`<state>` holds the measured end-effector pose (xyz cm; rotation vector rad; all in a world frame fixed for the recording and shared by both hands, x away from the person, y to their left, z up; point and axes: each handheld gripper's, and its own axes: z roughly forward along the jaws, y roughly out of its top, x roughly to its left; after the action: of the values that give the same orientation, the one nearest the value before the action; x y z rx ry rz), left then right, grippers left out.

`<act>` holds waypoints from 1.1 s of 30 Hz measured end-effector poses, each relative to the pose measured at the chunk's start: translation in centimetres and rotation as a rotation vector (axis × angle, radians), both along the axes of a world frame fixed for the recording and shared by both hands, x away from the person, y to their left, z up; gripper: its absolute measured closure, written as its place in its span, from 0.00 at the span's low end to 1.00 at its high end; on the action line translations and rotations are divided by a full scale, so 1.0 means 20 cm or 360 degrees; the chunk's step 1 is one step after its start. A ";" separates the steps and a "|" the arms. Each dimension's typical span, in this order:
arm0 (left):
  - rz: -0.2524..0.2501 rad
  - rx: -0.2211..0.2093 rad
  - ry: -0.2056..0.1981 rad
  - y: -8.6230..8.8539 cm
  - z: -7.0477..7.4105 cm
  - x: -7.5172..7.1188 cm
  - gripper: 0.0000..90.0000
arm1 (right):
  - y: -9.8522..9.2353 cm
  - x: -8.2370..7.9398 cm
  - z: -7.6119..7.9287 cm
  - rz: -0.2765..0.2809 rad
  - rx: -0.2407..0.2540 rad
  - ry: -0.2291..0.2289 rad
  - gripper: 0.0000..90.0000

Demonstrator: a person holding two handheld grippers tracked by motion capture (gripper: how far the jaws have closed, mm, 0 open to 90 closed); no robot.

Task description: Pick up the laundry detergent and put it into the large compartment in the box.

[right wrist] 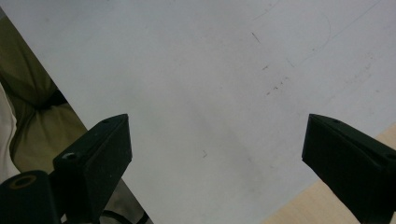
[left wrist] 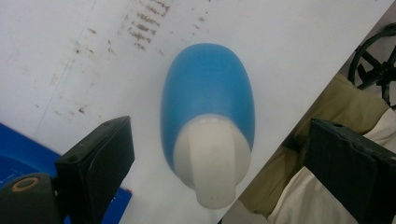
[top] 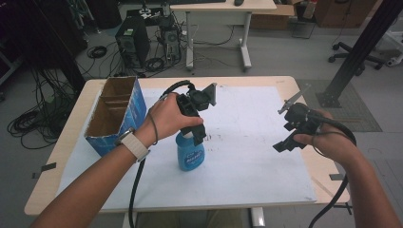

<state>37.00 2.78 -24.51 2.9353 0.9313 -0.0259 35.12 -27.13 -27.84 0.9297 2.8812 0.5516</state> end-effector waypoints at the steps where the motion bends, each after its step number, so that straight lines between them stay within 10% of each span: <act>1: 0.0004 0.0006 -0.0002 0.00 -0.01 0.00 0.10 | 0.00 0.00 0.00 0.0002 0.0000 -0.0001 0.09; 33: 0.0030 0.0011 0.0033 0.01 -0.16 0.04 0.11 | 0.00 0.00 -0.03 -0.0006 0.0002 0.0013 0.09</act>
<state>37.75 2.94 -27.77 2.9377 0.9640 -0.0528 35.15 -27.18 -28.36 0.9397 2.8858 0.5509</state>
